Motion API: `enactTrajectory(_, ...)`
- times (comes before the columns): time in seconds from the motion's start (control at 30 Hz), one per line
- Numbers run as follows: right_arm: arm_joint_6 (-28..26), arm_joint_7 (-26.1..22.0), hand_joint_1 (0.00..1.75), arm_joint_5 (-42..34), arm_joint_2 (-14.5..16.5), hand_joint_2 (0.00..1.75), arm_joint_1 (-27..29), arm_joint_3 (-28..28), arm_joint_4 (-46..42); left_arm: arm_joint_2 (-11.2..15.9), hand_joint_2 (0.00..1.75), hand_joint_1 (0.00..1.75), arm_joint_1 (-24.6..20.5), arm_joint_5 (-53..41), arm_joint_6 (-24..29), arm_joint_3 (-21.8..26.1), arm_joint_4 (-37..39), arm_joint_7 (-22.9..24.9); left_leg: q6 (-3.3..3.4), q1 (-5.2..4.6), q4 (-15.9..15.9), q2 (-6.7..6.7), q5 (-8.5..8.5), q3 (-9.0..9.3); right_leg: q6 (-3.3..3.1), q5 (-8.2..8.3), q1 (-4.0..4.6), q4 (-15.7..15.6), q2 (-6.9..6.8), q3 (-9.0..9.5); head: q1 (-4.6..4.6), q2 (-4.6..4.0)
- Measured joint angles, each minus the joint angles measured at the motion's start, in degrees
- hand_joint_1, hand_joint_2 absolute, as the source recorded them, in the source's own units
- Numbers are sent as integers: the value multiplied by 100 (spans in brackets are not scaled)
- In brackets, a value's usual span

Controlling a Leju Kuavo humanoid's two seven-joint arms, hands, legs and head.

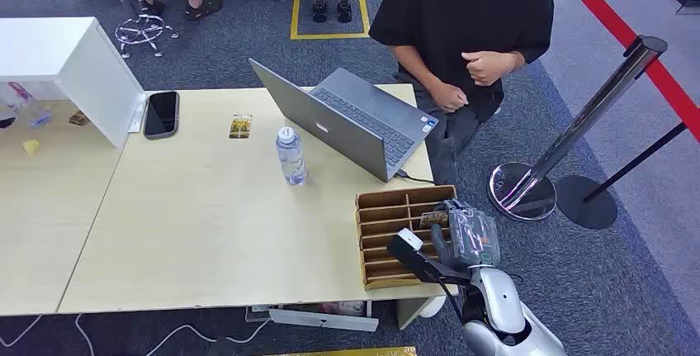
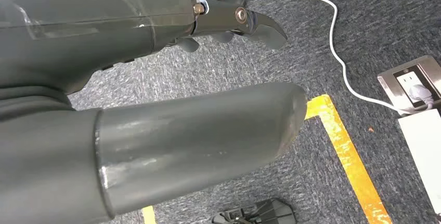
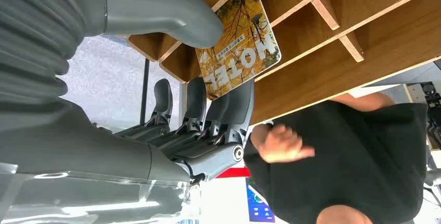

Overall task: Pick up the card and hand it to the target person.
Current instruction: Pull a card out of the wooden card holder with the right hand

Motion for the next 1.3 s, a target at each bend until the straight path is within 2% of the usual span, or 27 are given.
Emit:
enactTrajectory(0.27,0,0,101,1,0,175,-9,3,14,0,0,0,0,0,0,0,0,-1,0,0,0,0,0,1,0,0,0,0,0,0,-1,0)
enactTrajectory(0.57,26,5,113,5,-5,175,-36,5,19,0,0,0,0,-18,1,0,0,-3,0,0,0,0,0,1,0,0,0,0,0,0,-1,0)
enactTrajectory(0.9,28,61,145,51,-7,175,-46,5,21,1,0,0,0,-36,2,0,0,-2,0,0,0,0,0,0,0,0,0,0,0,0,-1,0)
enactTrajectory(1.3,5,77,144,173,-7,175,-48,21,46,0,0,0,-5,-42,2,0,0,32,0,0,0,0,0,0,0,0,0,0,0,0,-1,0)
